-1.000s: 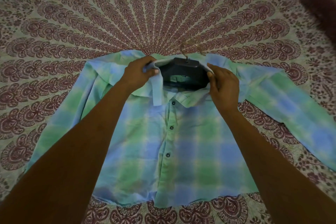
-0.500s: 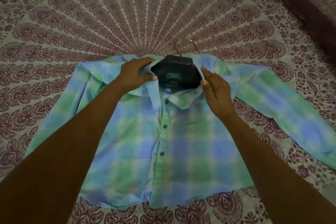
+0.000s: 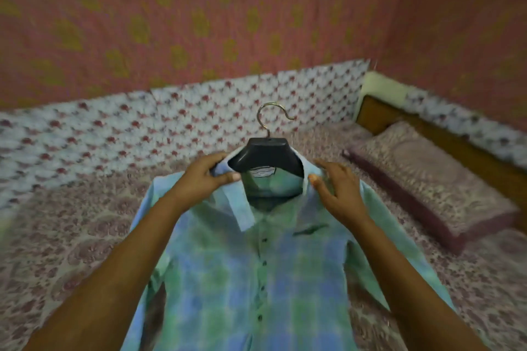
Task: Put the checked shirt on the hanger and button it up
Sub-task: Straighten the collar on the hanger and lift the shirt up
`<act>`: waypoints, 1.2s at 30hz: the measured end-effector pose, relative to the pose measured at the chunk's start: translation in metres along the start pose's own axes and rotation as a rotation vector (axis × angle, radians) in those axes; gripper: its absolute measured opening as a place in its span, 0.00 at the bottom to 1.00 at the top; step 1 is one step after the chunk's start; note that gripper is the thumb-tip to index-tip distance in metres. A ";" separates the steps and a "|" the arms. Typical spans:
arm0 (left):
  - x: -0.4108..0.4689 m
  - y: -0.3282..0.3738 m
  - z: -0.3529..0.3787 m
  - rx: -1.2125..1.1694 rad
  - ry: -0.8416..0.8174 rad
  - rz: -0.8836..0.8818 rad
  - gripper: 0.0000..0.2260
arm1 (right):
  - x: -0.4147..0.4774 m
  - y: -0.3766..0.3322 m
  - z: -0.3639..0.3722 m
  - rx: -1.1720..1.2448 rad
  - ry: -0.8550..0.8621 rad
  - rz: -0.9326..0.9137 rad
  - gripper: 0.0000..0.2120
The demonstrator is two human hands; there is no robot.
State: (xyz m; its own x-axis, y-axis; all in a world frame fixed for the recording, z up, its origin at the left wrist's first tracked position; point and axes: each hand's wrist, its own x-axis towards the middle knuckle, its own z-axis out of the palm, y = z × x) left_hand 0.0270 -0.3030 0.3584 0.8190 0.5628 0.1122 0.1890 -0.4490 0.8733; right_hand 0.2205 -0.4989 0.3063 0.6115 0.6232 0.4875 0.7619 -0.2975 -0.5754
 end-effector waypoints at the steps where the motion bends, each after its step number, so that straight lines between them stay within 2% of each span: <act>1: -0.006 0.027 -0.011 0.024 0.012 0.047 0.08 | 0.006 -0.017 -0.025 0.012 0.019 -0.021 0.32; 4: -0.028 0.093 -0.035 0.075 0.053 0.125 0.07 | 0.011 -0.052 -0.078 0.020 0.090 -0.123 0.31; 9: -0.073 0.187 -0.058 0.078 0.075 0.227 0.03 | 0.001 -0.114 -0.162 -0.164 0.290 -0.309 0.31; 12: -0.117 0.245 -0.068 0.089 0.084 0.294 0.01 | -0.016 -0.151 -0.221 -0.203 0.406 -0.336 0.28; 16: -0.163 0.297 -0.080 0.075 0.100 0.408 0.04 | -0.026 -0.190 -0.277 -0.292 0.465 -0.358 0.33; 19: -0.188 0.306 -0.086 0.080 0.103 0.397 0.13 | -0.033 -0.209 -0.300 -0.344 0.468 -0.350 0.28; 21: -0.198 0.304 -0.091 0.100 0.145 0.365 0.16 | -0.041 -0.219 -0.310 -0.368 0.477 -0.334 0.26; 23: -0.202 0.303 -0.093 0.139 0.203 0.335 0.22 | -0.047 -0.225 -0.316 -0.396 0.500 -0.330 0.28; 27: -0.204 0.300 -0.094 0.132 0.189 0.329 0.16 | -0.052 -0.230 -0.314 -0.415 0.510 -0.318 0.30; 30: -0.201 0.289 -0.108 0.110 0.141 0.301 0.19 | -0.052 -0.231 -0.309 -0.427 0.504 -0.305 0.30; 33: -0.198 0.274 -0.124 0.043 0.204 0.308 0.15 | -0.056 -0.231 -0.309 -0.426 0.530 -0.289 0.31; 36: -0.199 0.256 -0.138 0.157 0.232 0.260 0.14 | -0.059 -0.231 -0.305 -0.419 0.549 -0.273 0.32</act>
State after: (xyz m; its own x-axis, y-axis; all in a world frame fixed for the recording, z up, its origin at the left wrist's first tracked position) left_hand -0.1623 -0.4345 0.6254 0.7092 0.5504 0.4406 0.0866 -0.6882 0.7203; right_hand 0.0741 -0.6878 0.6108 0.3241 0.2961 0.8985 0.8524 -0.5033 -0.1417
